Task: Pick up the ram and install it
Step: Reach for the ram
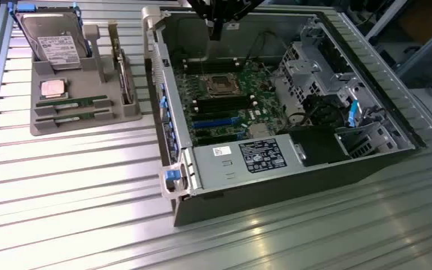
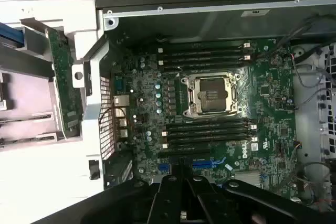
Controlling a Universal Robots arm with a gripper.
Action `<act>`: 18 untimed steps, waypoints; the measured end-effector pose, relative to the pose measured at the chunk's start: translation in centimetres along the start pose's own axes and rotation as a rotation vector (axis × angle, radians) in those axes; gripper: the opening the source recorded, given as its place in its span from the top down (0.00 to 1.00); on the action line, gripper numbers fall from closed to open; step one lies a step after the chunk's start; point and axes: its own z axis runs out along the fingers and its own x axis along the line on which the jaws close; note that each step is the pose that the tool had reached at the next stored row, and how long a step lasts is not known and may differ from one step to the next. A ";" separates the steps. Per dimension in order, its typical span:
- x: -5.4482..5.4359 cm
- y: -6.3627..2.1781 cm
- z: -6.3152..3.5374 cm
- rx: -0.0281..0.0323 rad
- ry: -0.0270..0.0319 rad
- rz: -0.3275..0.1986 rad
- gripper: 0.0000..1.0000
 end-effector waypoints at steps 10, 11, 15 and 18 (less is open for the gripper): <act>4.5 -0.34 -0.13 0.0000 0.0000 0.000 0.89; 4.7 -0.36 -0.13 0.0000 0.0000 0.000 0.89; 6.3 -0.48 -0.18 0.0000 0.0000 0.000 0.89; 7.1 -0.54 -0.20 0.0000 0.0000 0.000 0.89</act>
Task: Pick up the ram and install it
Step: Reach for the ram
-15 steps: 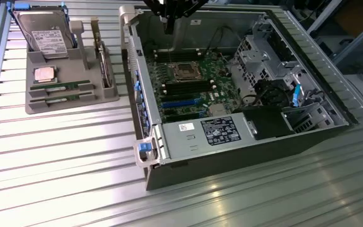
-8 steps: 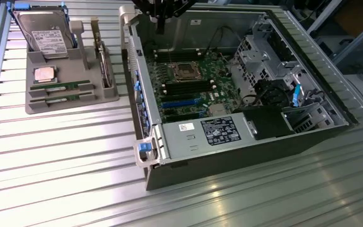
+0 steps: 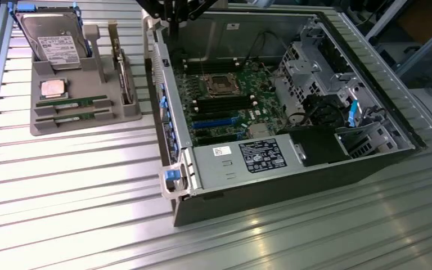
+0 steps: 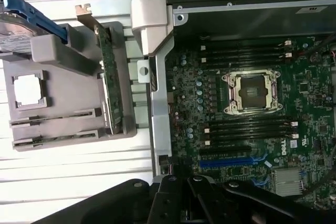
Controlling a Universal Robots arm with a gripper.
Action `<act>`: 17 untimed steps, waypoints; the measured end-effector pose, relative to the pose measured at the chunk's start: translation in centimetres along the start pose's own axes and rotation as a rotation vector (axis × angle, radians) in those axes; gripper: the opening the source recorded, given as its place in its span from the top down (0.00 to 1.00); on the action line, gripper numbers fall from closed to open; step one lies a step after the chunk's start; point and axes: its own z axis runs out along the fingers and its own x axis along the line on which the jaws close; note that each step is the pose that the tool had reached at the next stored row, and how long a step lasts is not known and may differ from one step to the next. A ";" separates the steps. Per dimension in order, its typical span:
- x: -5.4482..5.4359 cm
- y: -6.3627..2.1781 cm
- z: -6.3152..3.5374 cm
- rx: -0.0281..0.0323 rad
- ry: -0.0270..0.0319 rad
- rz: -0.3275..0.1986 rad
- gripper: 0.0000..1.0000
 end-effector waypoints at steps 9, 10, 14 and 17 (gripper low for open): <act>3.0 -0.23 -0.08 0.0000 0.0000 0.000 0.89; 3.3 -0.25 -0.09 0.0000 0.0000 0.000 0.89; 5.0 -0.37 -0.13 -0.0001 -0.0001 0.000 0.89; 6.4 -0.48 -0.18 0.0001 0.0000 0.000 0.89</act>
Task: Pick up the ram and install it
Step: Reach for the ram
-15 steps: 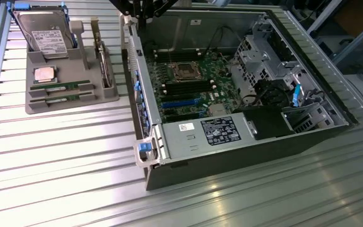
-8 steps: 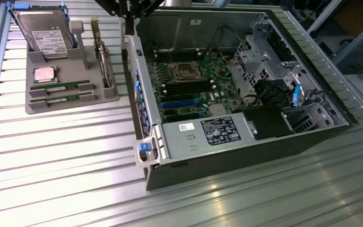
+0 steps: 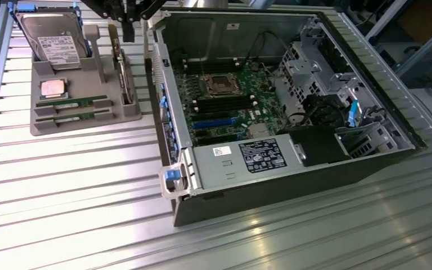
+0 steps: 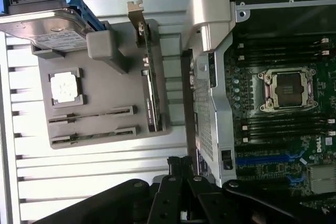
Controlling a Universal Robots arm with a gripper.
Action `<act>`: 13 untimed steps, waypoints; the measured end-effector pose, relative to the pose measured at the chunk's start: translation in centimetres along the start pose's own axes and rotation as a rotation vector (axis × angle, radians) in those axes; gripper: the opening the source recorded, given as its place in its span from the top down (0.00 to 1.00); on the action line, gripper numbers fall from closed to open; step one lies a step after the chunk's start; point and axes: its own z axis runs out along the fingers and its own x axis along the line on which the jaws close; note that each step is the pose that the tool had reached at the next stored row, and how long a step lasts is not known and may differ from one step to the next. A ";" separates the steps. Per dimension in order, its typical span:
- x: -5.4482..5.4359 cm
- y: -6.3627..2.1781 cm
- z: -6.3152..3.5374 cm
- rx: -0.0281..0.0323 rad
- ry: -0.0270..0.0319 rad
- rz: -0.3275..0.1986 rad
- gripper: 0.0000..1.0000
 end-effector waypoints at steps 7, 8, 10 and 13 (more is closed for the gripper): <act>2.4 -0.18 -0.06 0.0000 0.0000 0.000 0.89; 2.7 -0.20 -0.07 0.0000 -0.0001 0.000 0.89; 3.4 -0.26 -0.09 -0.0001 -0.0001 0.000 0.89; 4.3 -0.32 -0.12 0.0000 0.0000 0.000 0.89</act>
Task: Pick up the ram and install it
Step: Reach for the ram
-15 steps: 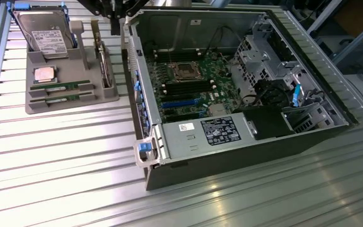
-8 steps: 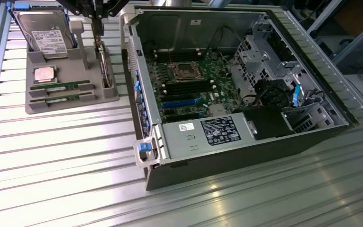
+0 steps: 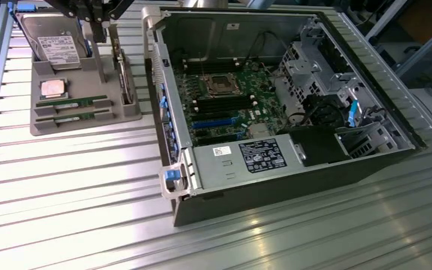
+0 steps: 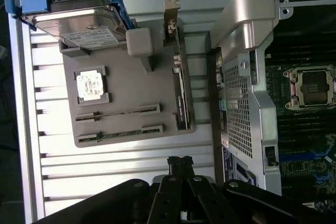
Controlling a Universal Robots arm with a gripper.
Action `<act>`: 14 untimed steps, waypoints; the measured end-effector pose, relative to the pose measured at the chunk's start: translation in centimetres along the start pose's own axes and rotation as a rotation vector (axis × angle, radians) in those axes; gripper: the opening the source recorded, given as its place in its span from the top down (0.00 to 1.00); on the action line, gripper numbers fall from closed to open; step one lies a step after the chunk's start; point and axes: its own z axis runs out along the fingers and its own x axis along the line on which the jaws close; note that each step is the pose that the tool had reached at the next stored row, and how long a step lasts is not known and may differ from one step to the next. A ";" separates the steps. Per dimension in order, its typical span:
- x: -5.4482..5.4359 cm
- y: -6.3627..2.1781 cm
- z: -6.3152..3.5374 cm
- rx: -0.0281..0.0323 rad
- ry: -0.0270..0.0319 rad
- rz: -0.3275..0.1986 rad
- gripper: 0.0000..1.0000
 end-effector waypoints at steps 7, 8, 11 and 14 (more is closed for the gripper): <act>2.0 -0.15 -0.05 0.0000 0.0000 0.000 0.89; 2.2 -0.16 -0.06 0.0000 0.0000 0.000 0.89; 3.1 -0.24 -0.08 -0.0001 -0.0001 0.000 0.89; 4.1 -0.31 -0.11 0.0000 0.0000 0.000 0.89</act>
